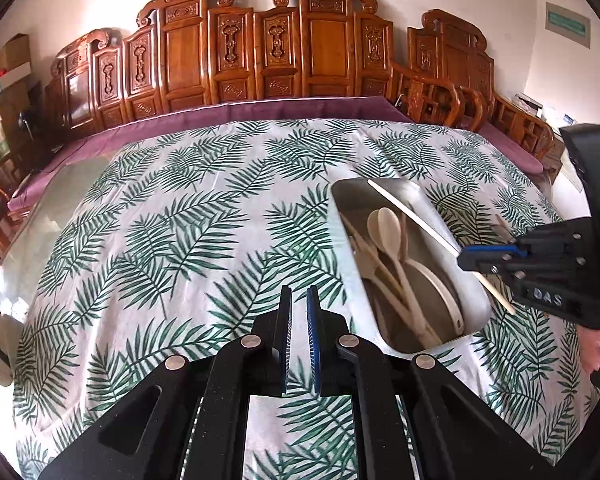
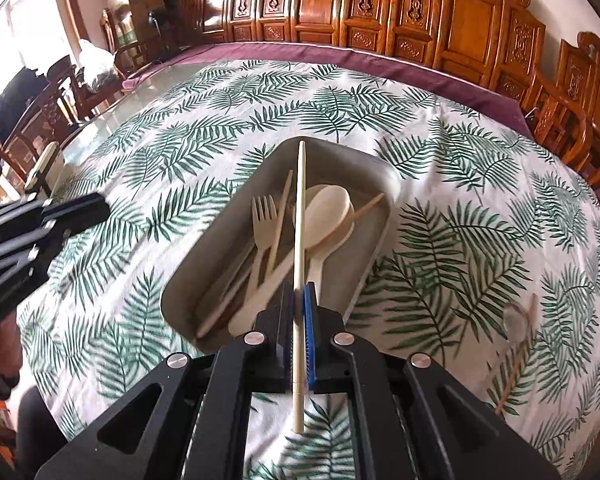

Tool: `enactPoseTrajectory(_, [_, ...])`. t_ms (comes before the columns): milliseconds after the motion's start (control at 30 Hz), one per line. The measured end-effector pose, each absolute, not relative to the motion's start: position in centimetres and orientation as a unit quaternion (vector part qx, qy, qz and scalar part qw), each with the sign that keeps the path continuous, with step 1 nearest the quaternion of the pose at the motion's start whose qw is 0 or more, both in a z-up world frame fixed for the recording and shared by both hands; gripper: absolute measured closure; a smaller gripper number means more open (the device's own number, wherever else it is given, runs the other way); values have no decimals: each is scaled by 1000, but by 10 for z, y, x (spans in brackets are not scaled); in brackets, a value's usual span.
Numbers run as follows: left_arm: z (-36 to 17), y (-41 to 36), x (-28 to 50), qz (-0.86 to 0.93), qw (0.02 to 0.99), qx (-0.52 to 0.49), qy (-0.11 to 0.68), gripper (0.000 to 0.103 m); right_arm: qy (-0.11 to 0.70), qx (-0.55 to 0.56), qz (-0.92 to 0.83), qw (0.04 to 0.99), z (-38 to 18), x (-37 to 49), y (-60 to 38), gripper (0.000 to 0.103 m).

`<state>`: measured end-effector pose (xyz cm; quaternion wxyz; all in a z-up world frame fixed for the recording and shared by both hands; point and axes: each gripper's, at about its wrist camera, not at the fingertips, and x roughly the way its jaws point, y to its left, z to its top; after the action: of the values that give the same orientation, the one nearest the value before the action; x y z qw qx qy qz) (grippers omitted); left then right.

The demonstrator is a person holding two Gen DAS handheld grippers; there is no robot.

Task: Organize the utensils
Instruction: 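Lower the spoon and chopstick into the tray and open both tools, then move both tools back toward the last utensils on the cloth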

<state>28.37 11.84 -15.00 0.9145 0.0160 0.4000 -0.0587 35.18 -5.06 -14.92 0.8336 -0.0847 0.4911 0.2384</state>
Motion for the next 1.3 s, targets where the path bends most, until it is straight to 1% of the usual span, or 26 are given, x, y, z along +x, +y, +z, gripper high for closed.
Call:
enactPoseTrajectory(33, [-150,121,283,-57,914,15,401,91,494,-81,236,833,-150,355,-48,97])
enactPoseTrajectory(67, [-150,123,282,-54,915,15,400,78,496,-78,234,833,-151,359,-45,97])
enactPoseTrajectory(100, [-149,126,281,-51,916,16,397,63,499,-75,230,832,-153,362,-41,97])
enactPoseTrajectory(233, [-146,136,278,-43,921,14,387,43,509,-72,214,831,-158,371,-30,97])
enactPoseTrajectory(267, [-146,140,277,-40,922,13,385,36,512,-71,207,831,-159,373,-27,97])
enactPoseTrajectory(300, [-145,143,276,-39,923,11,383,33,515,-68,202,831,-161,374,-26,97])
enactPoseTrajectory(400, [-146,153,274,-32,924,8,382,31,521,-67,192,829,-166,376,-21,97])
enactPoseTrajectory(733, [-151,177,269,-17,922,1,386,31,522,-69,193,828,-169,376,2,97])
enactPoseTrajectory(867, [-151,178,268,-17,923,1,386,31,525,-52,194,827,-167,378,1,96])
enactPoseTrajectory(967, [-152,177,268,-18,922,3,386,31,521,-32,210,827,-162,376,1,93])
enactPoseTrajectory(1300, [-148,157,265,-23,921,11,388,31,496,-24,253,830,-142,362,-9,92])
